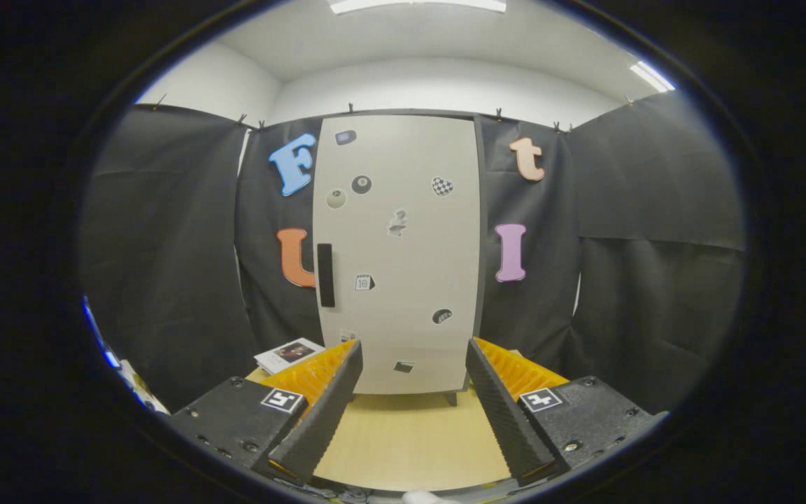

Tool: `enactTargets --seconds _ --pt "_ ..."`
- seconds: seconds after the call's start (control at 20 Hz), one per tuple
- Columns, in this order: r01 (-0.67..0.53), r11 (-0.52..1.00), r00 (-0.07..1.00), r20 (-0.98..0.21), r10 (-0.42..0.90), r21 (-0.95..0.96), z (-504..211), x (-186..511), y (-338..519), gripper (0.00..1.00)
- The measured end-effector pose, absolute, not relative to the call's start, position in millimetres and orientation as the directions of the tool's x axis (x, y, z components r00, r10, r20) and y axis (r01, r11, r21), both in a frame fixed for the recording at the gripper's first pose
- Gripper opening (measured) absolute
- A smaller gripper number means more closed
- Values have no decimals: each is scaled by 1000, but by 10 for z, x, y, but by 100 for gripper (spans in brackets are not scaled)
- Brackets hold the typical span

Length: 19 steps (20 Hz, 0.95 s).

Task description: Open the shoe cabinet door, grab the shoes and put them into the shoe cabinet, then close the shoe cabinet door.

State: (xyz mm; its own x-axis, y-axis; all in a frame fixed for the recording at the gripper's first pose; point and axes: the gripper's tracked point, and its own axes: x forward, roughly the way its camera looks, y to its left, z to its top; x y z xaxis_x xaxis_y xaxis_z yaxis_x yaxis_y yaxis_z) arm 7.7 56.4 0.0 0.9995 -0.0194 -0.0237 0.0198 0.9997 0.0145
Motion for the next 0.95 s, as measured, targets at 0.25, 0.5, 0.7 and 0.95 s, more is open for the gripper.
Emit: enactTargets --seconds 0.25,0.5,0.7,0.95 --pt "22 1000 999 -28 -21 10 -11 57 568 97" --pt "19 1000 1000 -24 -19 12 -1 48 591 97" --pt "26 1000 999 -21 -26 15 1 39 573 98" --pt "27 1000 999 -21 -27 8 -10 56 577 97"
